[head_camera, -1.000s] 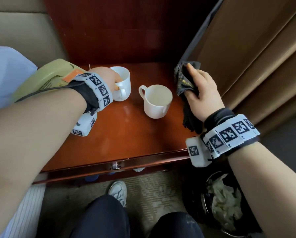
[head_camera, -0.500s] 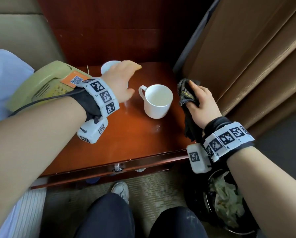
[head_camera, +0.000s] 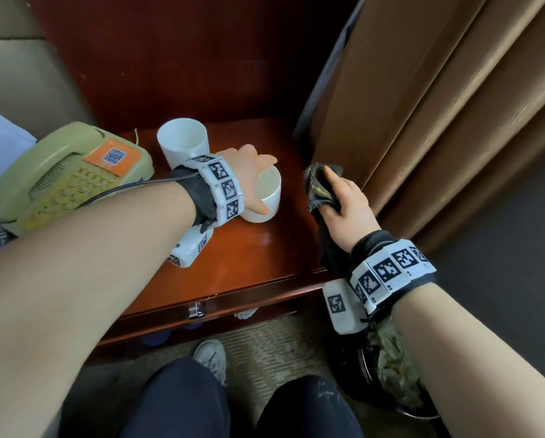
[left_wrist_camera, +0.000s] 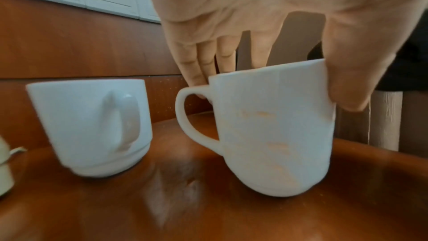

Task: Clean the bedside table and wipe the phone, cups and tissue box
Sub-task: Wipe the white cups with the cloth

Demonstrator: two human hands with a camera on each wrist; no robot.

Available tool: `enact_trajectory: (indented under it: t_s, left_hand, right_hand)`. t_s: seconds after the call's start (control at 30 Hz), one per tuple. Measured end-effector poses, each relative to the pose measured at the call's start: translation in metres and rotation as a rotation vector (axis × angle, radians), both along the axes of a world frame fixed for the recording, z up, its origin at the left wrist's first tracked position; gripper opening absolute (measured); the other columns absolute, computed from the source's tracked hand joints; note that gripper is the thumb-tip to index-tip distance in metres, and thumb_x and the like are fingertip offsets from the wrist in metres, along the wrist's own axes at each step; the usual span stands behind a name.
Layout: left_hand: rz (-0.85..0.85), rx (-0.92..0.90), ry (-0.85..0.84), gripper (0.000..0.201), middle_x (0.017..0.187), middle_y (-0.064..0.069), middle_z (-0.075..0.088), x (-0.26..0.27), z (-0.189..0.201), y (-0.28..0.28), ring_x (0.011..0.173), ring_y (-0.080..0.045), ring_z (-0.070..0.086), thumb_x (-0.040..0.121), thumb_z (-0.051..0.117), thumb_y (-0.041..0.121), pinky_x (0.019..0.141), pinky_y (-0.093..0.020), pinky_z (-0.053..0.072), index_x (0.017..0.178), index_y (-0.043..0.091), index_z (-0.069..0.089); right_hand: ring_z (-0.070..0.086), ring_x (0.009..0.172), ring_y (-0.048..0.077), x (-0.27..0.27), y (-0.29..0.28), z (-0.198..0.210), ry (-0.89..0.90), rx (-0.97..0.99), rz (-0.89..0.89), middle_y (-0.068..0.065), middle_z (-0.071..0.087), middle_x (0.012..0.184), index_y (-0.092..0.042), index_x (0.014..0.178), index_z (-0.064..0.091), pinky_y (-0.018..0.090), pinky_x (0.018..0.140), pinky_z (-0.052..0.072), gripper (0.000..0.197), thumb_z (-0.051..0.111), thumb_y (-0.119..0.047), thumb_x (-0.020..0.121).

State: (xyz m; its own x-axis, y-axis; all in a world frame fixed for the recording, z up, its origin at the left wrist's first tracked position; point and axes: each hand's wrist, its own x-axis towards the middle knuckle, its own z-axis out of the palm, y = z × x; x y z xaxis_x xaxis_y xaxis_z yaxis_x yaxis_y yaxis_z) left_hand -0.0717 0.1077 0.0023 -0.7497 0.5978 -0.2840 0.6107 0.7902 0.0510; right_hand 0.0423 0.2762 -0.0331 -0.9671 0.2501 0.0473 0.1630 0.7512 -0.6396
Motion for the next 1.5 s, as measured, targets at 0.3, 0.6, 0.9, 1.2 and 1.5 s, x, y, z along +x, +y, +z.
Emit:
enact_trajectory:
  t_s: [0.3,0.6,0.9,1.2,1.5]
  left_hand:
    - [0.238,0.453,-0.292,0.085,0.118,0.008,0.037,0.036,-0.021,-0.091,0.112,-0.017,0.047,0.05,0.08,0.042,0.095,-0.039,0.045,0.123,0.028,0.039]
    - [0.289,0.602,-0.394,0.101,0.138,0.005,0.03,0.051,-0.037,-0.12,0.127,-0.015,0.04,0.041,0.063,0.062,0.107,-0.039,0.039,0.133,0.037,0.032]
    - [0.28,0.53,-0.352,0.088,0.124,0.008,0.05,0.05,-0.035,-0.115,0.121,-0.015,0.046,0.045,0.077,0.062,0.099,-0.035,0.042,0.12,0.029,0.046]
    - [0.296,0.483,-0.311,0.095,0.137,0.001,0.042,0.047,-0.041,-0.116,0.118,-0.02,0.049,0.048,0.072,0.057,0.095,-0.043,0.048,0.132,0.027,0.037]
    - [0.322,0.536,-0.331,0.102,0.134,0.002,0.045,0.049,-0.043,-0.117,0.117,-0.019,0.051,0.037,0.064,0.068,0.096,-0.043,0.048,0.129,0.03,0.04]
  right_hand:
    - [0.038,0.129,0.031,0.003,-0.034,-0.012,0.064,-0.029,0.138,0.014,0.042,0.14,-0.016,0.143,0.033,0.034,0.111,0.022,0.06,0.049,-0.005,0.086]
    - [0.039,0.125,0.031,-0.007,-0.088,-0.015,0.063,0.0,0.32,0.007,0.041,0.141,-0.015,0.144,0.029,0.015,0.094,0.016,0.07,0.039,-0.018,0.075]
    - [0.049,0.109,0.031,0.012,-0.099,-0.02,0.188,0.05,0.5,0.008,0.054,0.125,-0.012,0.124,0.054,0.017,0.096,0.028,0.058,0.047,-0.008,0.066]
    - [0.049,0.117,0.031,-0.022,-0.091,-0.025,-0.138,-0.127,0.186,0.012,0.054,0.123,-0.011,0.12,0.055,0.035,0.103,0.036,0.036,0.045,-0.003,0.087]
    - [0.044,0.112,0.03,0.008,-0.093,-0.026,-0.024,-0.024,0.304,0.008,0.048,0.128,-0.013,0.128,0.05,0.026,0.093,0.031,0.052,0.046,0.001,0.079]
